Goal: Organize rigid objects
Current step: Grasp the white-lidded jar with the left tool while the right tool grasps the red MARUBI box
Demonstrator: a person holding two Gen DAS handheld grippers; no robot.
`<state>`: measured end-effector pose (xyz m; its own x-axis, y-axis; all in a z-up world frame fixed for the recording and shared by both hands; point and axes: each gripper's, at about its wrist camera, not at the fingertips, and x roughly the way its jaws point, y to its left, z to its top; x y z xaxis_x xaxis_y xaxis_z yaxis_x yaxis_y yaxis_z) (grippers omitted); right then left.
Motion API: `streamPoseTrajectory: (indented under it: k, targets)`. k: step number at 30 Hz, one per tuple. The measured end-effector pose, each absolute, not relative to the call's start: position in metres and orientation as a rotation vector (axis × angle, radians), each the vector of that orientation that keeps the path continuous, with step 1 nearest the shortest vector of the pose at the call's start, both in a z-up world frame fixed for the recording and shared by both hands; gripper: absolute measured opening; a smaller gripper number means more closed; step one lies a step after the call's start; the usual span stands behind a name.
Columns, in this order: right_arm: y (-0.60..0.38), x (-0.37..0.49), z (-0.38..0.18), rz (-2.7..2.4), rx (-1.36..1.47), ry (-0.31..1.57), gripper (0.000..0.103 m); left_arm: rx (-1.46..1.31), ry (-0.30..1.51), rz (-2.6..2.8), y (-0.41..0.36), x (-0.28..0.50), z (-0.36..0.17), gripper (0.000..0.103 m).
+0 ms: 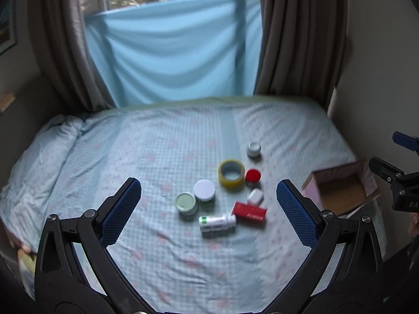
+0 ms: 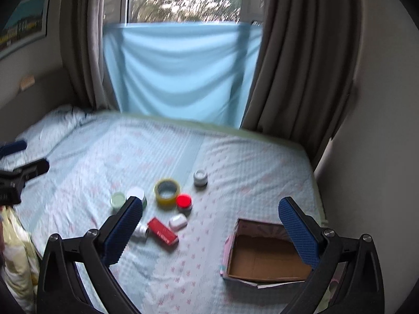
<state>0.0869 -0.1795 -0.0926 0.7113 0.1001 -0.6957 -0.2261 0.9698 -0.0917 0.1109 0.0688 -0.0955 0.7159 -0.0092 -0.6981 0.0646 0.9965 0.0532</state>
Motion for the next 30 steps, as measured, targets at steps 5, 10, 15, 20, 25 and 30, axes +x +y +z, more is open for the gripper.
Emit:
streamPoseTrajectory:
  k: [5,10,15,20,25,30]
  targets:
    - [-0.144,0.108,-0.140,0.189,-0.236,0.857,0.103,0.118,0.874,-0.154,0.097,0.167,-0.143,0.102]
    - [-0.108,0.132,-0.197,0.227,-0.272,0.935,0.103,0.171,0.960,-0.259,0.118,0.221,-0.201,0.102]
    - [-0.086,0.153,-0.250,0.259,-0.332,1.011,0.103,0.259,1.042,-0.343,0.119,0.264,-0.265,0.102]
    - [-0.068,0.174,-0.301,0.311,-0.465,1.062,0.103,0.326,1.107,-0.399,0.111,0.299,-0.320,0.102]
    - [-0.048,0.194,-0.352,0.419,-0.610,1.120,0.094,0.359,1.187,-0.426,0.097,0.332,-0.375,0.102]
    - [-0.028,0.210,-0.400,0.519,-0.743,1.188,0.084,0.386,1.252,-0.448,0.086,0.351,-0.415,0.102]
